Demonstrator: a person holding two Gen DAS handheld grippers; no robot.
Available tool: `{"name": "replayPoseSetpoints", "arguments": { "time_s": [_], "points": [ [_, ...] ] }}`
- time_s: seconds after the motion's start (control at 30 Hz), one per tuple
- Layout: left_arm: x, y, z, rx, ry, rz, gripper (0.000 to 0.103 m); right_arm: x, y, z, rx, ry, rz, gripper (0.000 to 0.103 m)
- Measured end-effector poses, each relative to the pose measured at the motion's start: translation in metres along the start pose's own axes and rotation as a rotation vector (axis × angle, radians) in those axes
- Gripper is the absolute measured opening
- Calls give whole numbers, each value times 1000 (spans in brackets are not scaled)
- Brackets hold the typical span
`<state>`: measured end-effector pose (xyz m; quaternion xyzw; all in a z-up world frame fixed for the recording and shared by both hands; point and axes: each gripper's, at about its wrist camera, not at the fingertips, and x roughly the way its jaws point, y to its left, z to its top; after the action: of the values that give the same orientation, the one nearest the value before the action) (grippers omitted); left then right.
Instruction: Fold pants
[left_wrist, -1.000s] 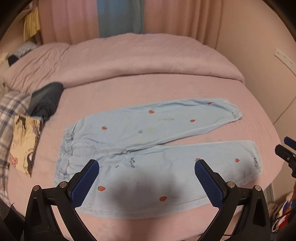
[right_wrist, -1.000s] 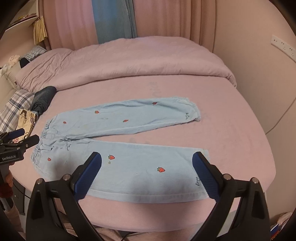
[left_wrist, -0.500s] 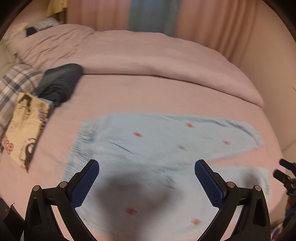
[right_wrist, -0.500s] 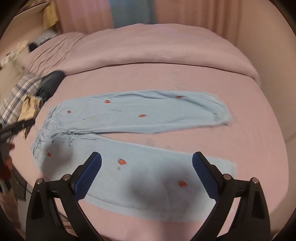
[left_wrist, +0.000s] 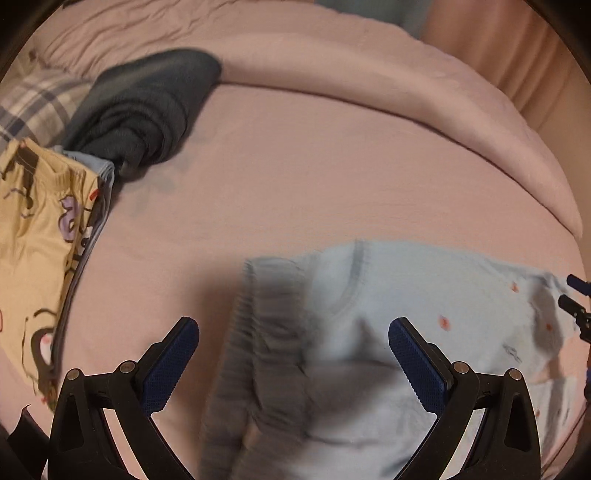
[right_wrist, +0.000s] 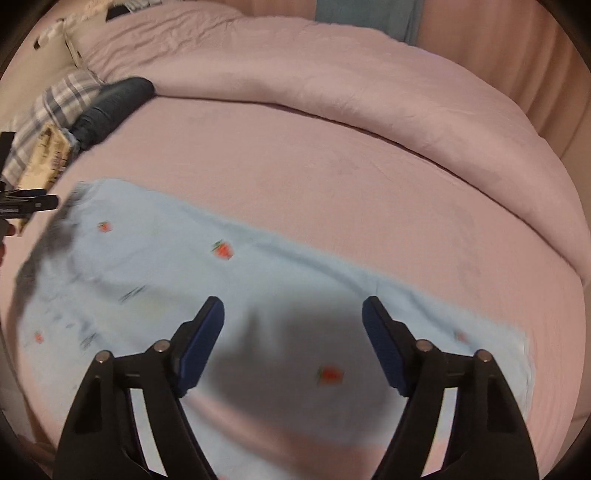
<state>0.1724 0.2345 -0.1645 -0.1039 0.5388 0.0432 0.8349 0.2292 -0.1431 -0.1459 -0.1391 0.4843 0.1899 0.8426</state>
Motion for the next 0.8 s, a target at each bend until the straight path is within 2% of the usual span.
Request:
{"name": "replayPoseSetpoints", "arguments": {
  "time_s": [0.2,0.23,0.3,0.37,0.43,0.47,0.5,0.53,0.63,0.7,0.8],
  "points": [
    [20,17,8,-6,79,-73,100,43,-12,28,-87,64,-3,73],
    [23,17,7,2,90,-72,97,49,-13,30,-99,80,-3,73],
    [33,20,9,10,114,-65,83,64,-15,33,-109,116,8,69],
    [34,17,6,17,112,-64,80,80,-17,33,-104,174,0,60],
    [31,13,6,32,92,-54,70,91,-18,30,-89,217,11,58],
    [33,14,9,34,86,-53,55,90,-17,30,-87,207,16,54],
    [33,13,10,36,84,-37,54,88,-17,29,-85,200,32,49],
    [33,13,11,40,82,-30,53,85,-17,29,-86,196,54,39],
    [30,11,13,48,55,-10,42,76,-8,25,-136,189,46,12],
    [20,14,12,37,20,-24,36,69,2,24,-179,178,1,9],
    [5,18,7,56,-56,-13,35,49,3,35,-156,105,-32,6]
  ]
}}
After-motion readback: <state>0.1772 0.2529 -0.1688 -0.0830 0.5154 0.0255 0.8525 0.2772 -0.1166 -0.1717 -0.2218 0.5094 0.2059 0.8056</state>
